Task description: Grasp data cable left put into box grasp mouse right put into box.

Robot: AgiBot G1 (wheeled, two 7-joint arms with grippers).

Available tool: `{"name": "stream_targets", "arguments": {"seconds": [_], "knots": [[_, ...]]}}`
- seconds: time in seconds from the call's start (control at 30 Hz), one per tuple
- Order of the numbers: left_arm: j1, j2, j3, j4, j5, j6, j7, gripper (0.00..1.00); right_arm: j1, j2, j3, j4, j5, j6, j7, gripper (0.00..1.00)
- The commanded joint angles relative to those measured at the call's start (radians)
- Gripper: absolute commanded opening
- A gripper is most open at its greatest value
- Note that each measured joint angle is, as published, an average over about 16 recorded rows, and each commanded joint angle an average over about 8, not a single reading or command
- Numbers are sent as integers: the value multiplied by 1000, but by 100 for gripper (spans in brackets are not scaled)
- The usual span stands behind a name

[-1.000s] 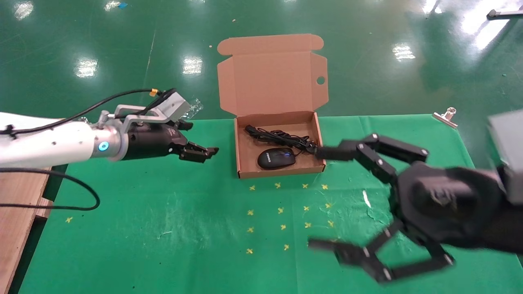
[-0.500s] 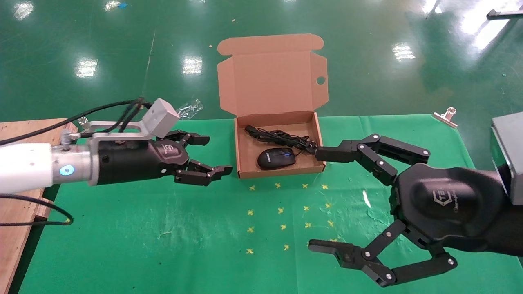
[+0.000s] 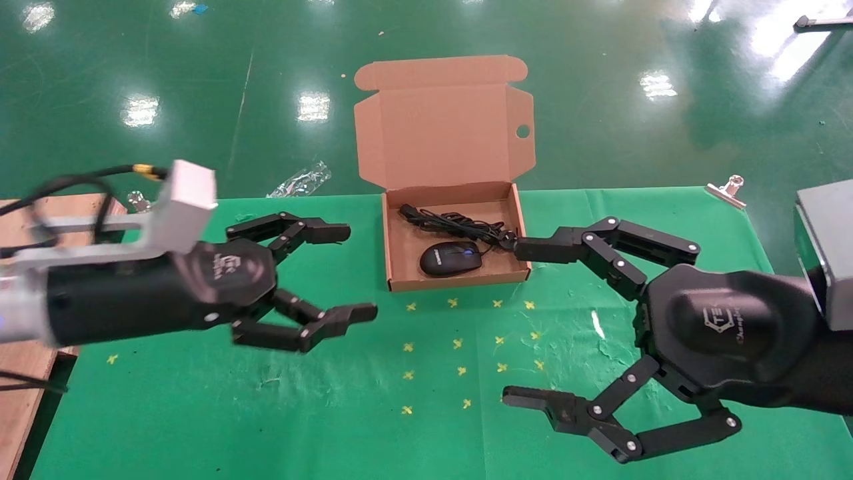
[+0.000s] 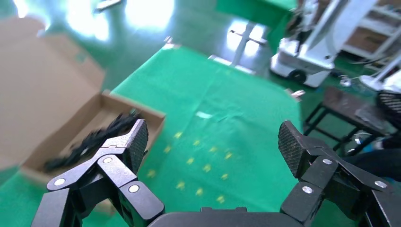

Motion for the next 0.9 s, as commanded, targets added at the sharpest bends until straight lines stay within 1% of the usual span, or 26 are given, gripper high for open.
{"name": "stream_targets", "arguments": {"seconds": [0.03,0.23,0.43,0.57,0.9], "knots": [[20,-17,-27,-19,-42,29,24,100,0,0,0,0,0,0,0,100],[79,-68,-106,-77,-165,115,93,100,0,0,-1,0,0,0,0,100],[119,-103,-161,-116,-250,173,136,100,0,1,0,0,1,0,0,100],[128,-110,-172,-124,-268,185,141,100,-1,1,0,1,2,0,-1,100],[117,-101,-157,-113,-245,169,132,100,0,1,-1,0,1,0,0,100]]}}
